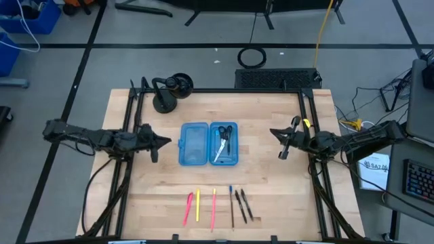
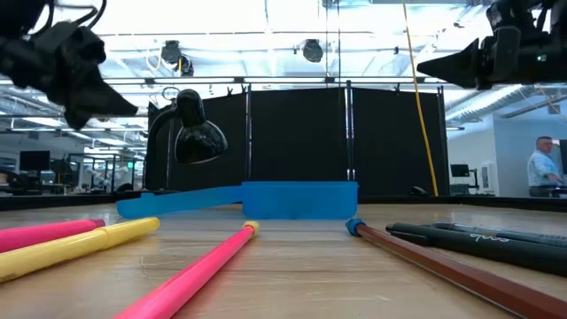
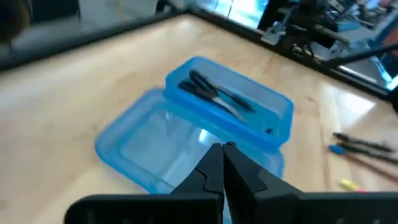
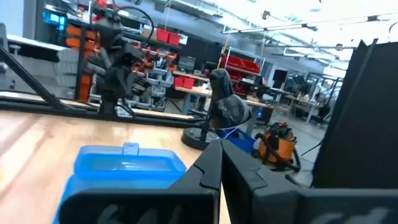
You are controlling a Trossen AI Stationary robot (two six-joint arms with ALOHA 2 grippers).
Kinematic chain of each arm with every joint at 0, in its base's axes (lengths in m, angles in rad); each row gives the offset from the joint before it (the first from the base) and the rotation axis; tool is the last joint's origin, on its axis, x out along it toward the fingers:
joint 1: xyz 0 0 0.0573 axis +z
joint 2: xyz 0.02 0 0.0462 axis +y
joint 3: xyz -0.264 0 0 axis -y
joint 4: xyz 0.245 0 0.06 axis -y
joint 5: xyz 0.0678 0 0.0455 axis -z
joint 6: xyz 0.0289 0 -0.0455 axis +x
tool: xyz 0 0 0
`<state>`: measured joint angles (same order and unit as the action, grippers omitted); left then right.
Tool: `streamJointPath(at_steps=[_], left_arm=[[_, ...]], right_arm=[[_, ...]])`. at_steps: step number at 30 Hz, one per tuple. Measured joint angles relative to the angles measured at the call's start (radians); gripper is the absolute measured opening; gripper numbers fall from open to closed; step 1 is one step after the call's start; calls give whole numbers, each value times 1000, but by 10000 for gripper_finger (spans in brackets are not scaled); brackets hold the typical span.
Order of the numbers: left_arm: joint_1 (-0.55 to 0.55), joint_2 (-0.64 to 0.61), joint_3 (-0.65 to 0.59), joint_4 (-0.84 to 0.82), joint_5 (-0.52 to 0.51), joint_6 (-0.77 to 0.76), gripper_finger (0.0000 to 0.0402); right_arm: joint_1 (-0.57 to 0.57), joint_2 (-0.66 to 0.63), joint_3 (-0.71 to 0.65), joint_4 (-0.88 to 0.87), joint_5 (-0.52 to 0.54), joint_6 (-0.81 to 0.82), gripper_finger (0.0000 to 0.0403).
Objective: Pick & place school supplies into a supply box
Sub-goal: Put the pink pen into the blue supply box
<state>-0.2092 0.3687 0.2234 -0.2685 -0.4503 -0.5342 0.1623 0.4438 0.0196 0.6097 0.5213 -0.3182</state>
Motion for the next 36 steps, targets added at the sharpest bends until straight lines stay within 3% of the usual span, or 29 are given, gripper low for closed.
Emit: streamJointPath(at_steps=[7, 12, 17, 22, 27, 32, 36], left_arm=[[-220, 505, 339, -185, -75, -341, 3], [-331, 913, 692, -571, 111, -846, 2], [-439, 1233, 1010, -690, 266, -1109, 2], [-507, 1461, 1316, -725, 193, -1232, 2], [-545, 1634, 1527, -816, 169, -1294, 7], [-565, 1762, 1613, -960, 183, -1453, 5], [-568, 1808, 1619, -975, 227, -1564, 8]], right_arm=[[0, 0, -1, 7, 0, -61, 0], [1, 0, -1, -29, -49, -38, 0], [1, 0, -2, -80, -213, -35, 0], [1, 0, -2, -83, -294, -2, 0], [2, -1, -2, -67, -347, -24, 0], [3, -1, -2, -48, -468, -20, 0], [3, -1, -2, -53, -617, 13, 0]])
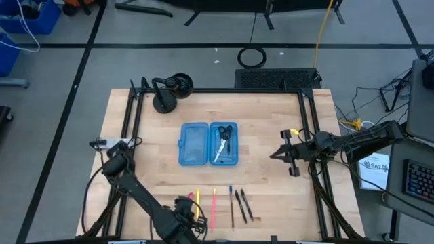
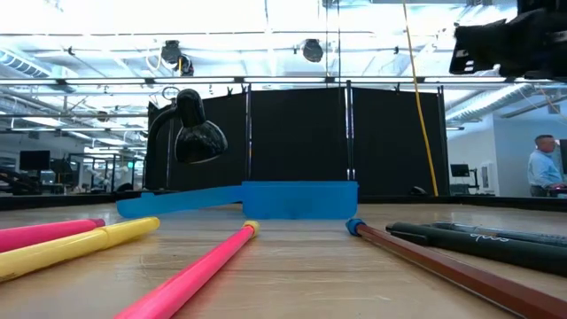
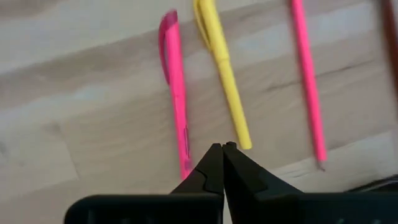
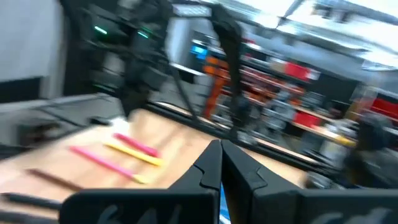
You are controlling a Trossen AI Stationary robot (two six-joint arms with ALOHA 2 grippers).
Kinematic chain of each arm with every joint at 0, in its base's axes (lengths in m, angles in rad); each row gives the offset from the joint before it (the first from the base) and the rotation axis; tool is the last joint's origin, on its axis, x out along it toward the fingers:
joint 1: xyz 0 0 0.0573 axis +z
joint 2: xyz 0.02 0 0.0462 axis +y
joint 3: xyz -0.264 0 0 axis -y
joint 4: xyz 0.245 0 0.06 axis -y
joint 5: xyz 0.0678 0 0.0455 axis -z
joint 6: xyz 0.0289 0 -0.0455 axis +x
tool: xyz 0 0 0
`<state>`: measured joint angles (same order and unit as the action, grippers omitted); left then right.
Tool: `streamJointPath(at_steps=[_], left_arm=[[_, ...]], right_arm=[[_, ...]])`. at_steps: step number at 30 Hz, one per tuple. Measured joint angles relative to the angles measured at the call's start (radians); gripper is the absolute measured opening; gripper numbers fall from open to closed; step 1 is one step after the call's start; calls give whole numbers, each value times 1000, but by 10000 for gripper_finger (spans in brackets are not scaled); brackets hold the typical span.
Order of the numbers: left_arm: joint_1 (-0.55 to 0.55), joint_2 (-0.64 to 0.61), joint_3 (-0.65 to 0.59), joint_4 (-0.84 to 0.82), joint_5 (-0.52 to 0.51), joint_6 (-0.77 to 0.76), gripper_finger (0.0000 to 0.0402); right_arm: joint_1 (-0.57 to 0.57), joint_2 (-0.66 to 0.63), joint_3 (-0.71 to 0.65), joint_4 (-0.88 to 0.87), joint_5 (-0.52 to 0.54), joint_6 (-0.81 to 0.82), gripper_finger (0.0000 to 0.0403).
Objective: Pick & place school supplies into a supply box
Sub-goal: Put the pink pen into the blue supply box
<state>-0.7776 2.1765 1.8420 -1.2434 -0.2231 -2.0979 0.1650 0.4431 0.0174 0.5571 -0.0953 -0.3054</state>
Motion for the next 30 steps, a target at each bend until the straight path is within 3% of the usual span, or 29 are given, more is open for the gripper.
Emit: streamJointPath(at_steps=[3, 16, 22, 26, 30], left_arm=[[-4, 16, 0, 9, 13, 34, 34], [48, 16, 0, -32, 77, 136, 178], [80, 16, -26, -21, 108, 193, 192], [89, 16, -92, 33, 215, 208, 182], [90, 16, -157, 111, 228, 205, 170]], right_arm=[[0, 0, 0, 0, -62, 5, 0], [0, 1, 0, -1, -64, 5, 0], [0, 1, 0, -10, -64, 5, 0], [0, 1, 0, -13, -64, 7, 0], [0, 1, 0, -20, -64, 9, 0]])
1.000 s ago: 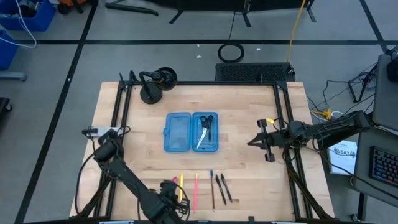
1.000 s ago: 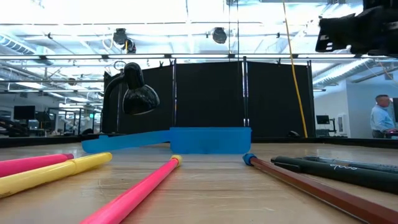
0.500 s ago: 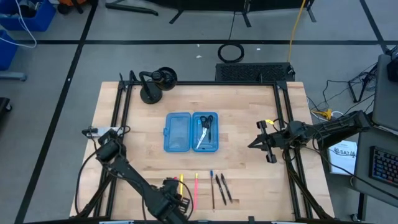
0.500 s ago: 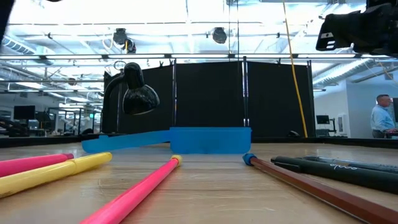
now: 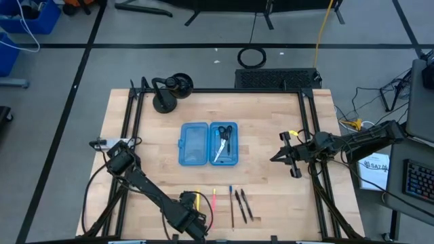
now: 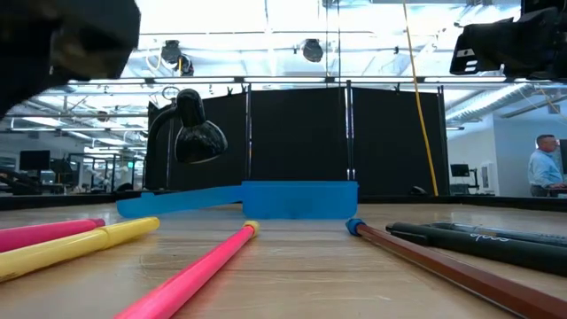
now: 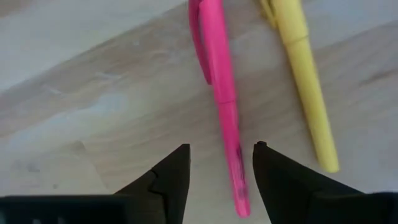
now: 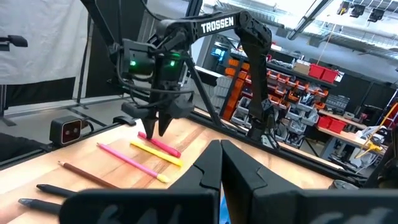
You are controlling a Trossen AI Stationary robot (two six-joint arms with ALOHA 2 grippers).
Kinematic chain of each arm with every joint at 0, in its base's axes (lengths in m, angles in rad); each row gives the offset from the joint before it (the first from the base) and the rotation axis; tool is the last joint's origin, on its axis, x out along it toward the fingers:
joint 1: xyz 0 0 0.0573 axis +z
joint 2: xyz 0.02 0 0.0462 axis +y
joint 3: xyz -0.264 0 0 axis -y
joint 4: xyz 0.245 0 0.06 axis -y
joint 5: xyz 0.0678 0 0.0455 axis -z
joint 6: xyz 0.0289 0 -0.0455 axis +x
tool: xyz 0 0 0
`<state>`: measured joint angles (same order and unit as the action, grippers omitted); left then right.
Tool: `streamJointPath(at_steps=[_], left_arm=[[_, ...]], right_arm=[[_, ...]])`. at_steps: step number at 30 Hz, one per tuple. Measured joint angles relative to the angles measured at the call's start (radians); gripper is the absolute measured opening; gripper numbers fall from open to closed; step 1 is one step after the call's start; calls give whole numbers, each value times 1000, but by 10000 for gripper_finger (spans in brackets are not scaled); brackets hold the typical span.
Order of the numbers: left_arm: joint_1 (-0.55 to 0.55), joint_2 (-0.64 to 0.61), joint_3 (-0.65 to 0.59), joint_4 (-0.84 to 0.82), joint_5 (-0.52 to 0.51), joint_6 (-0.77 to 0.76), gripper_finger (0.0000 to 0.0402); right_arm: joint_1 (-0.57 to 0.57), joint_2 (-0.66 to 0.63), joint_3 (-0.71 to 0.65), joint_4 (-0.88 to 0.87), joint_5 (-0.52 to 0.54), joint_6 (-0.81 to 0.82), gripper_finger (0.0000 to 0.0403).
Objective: Pick & place school supplies into a supply box
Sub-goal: Put the pink pen into the blue supply box
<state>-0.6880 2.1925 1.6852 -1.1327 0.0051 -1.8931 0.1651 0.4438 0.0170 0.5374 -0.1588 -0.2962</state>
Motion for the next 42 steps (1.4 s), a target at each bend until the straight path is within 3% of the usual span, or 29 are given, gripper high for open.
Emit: streamJointPath(at_steps=[10, 14, 20, 22, 35, 40, 42], left_arm=[[0, -22, -195, 264, 44, -14, 137], [1, -24, -211, 272, 59, -39, 104], [7, -24, -201, 241, 66, -30, 23], [5, -23, -192, 231, 48, -27, 22], [-64, -30, 97, -229, -323, -144, 22], [-63, -31, 231, -222, -604, -131, 23], [-41, -31, 281, -227, -637, -91, 23]], right_arm=[[0, 2, 0, 1, 0, 0, 0], [0, 5, 0, -2, 0, 0, 0], [0, 5, 0, -4, 0, 25, 0], [0, 5, 0, -5, 0, 27, 0], [0, 5, 0, -25, 2, 27, 0], [0, 5, 0, -25, 3, 27, 0], [0, 5, 0, -18, 3, 31, 0]])
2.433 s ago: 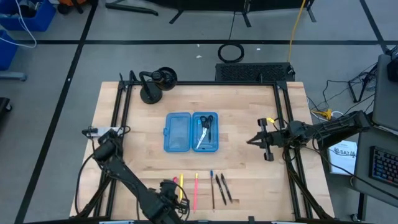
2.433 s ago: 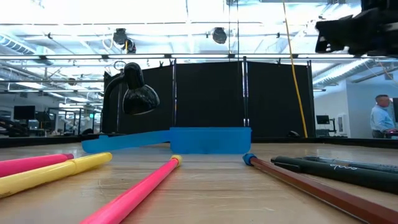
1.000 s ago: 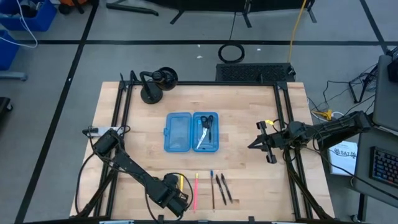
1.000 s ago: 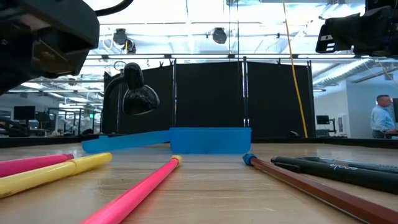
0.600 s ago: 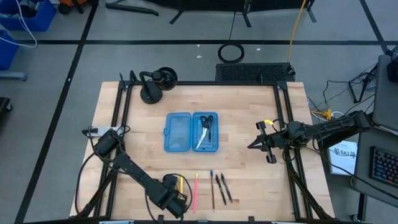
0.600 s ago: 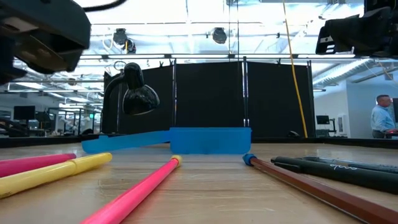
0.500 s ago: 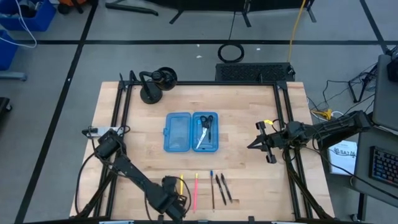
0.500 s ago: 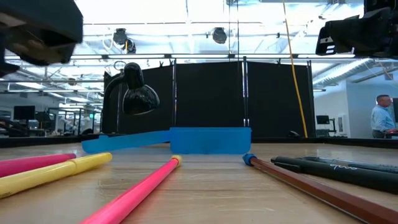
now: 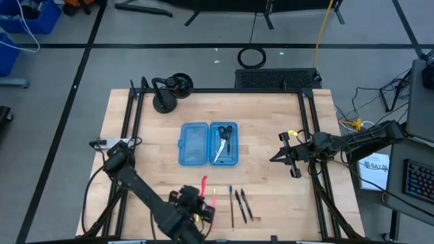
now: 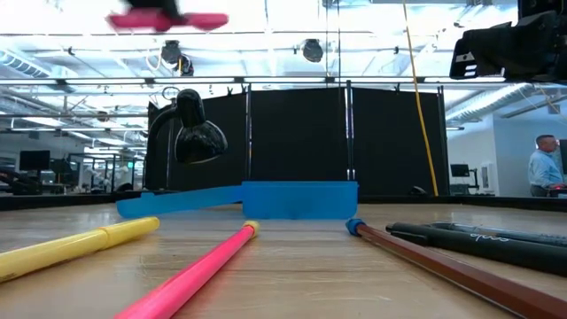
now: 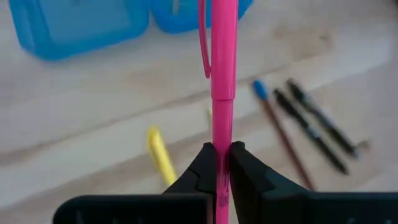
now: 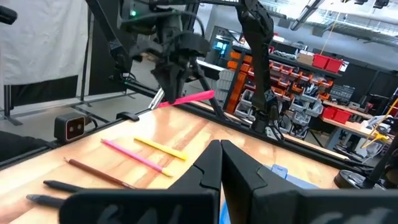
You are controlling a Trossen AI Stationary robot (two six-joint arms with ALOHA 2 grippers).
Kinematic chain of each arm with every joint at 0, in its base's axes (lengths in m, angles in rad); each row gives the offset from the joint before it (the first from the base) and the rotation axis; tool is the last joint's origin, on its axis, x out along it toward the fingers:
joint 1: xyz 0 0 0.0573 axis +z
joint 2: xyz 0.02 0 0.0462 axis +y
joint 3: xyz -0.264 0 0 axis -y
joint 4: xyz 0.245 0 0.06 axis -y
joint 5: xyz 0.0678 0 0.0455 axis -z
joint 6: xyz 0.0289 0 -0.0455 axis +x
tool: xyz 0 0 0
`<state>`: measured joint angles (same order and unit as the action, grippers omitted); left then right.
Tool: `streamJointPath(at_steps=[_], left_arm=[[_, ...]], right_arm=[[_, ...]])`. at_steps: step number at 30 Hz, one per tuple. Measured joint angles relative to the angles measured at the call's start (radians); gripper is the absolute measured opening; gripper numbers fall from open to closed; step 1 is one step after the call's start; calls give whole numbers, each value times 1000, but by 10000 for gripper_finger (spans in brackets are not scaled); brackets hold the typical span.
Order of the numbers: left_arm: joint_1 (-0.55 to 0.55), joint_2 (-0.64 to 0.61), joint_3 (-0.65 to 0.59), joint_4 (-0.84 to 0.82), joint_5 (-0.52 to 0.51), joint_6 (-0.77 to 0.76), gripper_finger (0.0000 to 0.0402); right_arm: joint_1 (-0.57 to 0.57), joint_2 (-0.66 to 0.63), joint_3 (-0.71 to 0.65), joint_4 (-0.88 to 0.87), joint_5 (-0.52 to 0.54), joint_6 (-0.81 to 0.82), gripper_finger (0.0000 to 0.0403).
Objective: Pick & place school supplies into a supply box
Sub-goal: Put the pink pen into the blue supply box
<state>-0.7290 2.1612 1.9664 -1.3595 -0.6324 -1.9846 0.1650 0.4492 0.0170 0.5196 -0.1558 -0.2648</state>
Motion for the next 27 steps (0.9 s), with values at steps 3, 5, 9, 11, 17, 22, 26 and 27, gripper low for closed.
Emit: streamJointPath(at_steps=[3, 5, 9, 11, 17, 22, 26, 27], left_arm=[[55, -2, 53, 19, 45, 78, 21], [106, -2, 73, 9, 56, 145, 21], [219, -3, 88, 14, 12, 295, 26], [281, -3, 87, 6, -12, 368, 25], [493, -3, 52, 97, 106, 635, 20], [628, -5, -25, 160, 183, 713, 22], [705, -4, -114, 300, 292, 784, 20], [718, -4, -135, 347, 318, 799, 20]], right_arm=[[0, 0, 0, 16, 0, 13, 0], [0, 0, 0, 24, 0, 14, 0], [0, 0, 0, 24, 0, 17, 0], [0, 0, 0, 22, 0, 17, 0], [0, 0, 0, 22, -1, 16, 0], [0, 0, 0, 22, -1, 12, 0], [0, 0, 0, 21, -2, 15, 0], [0, 0, 0, 21, -2, 15, 0]])
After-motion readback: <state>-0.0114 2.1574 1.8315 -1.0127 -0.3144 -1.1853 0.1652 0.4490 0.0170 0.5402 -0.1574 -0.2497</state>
